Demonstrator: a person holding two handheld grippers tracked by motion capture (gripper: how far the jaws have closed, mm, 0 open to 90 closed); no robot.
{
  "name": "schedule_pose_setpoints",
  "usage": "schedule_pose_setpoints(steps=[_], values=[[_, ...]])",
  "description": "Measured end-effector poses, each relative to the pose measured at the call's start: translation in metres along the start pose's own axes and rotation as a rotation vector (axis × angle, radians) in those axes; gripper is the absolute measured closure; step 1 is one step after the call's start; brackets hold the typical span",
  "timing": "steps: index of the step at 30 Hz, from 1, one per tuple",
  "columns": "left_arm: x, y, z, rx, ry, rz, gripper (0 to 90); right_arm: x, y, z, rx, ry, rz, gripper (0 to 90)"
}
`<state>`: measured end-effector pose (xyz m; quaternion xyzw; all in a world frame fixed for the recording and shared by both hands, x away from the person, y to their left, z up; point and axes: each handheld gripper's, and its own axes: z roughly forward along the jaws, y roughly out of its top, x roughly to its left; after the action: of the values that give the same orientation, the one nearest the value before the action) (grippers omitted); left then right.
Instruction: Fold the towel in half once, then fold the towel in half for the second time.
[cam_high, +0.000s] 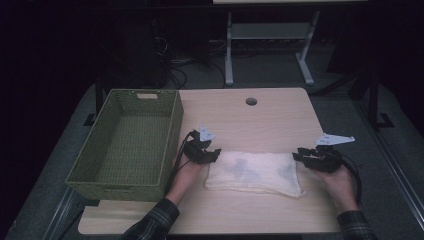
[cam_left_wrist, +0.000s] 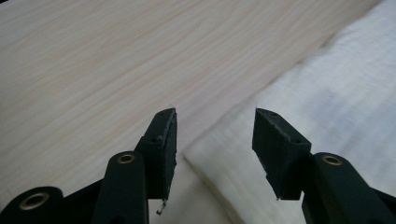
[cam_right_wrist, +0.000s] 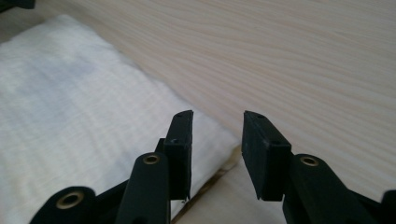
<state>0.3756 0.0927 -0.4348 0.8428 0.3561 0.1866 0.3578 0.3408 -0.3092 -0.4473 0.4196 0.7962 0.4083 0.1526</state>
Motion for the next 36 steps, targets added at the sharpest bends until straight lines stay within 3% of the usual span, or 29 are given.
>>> schedule_pose_setpoints(steps=[6,12,16,20,23,26,28,32,36], values=[[0.014,0.002,0.013,0.021,0.013,-0.037,50.9,-0.013,0.001,0.019,0.025,-0.01,0.032,65.1],[0.017,-0.003,0.021,0.068,0.017,-0.023,50.3,-0.012,-0.006,0.035,0.098,-0.03,0.012,66.5],[0.015,-0.006,0.026,0.098,0.02,-0.011,50.1,-0.012,-0.008,0.035,0.084,-0.032,-0.002,68.3],[0.013,-0.009,0.031,0.121,0.021,0.008,51.4,-0.009,-0.009,0.035,0.08,-0.022,-0.012,75.6],[0.012,-0.009,0.032,0.116,0.01,0.019,56.3,-0.009,-0.009,0.035,0.077,-0.001,-0.011,81.7],[0.009,-0.009,0.032,0.115,-0.04,0.005,74.3,-0.008,-0.009,0.035,0.082,0.005,-0.017,85.7],[0.006,-0.008,0.032,0.126,-0.042,0.024,83.7,-0.008,-0.009,0.035,0.081,0.007,-0.016,86.5],[0.006,-0.006,0.031,0.133,-0.036,0.009,86.3,-0.008,-0.008,0.034,0.078,-0.01,-0.011,87.5],[0.009,-0.002,0.024,0.082,-0.028,-0.016,86.6,-0.013,-0.005,0.029,0.052,-0.024,-0.005,87.7]])
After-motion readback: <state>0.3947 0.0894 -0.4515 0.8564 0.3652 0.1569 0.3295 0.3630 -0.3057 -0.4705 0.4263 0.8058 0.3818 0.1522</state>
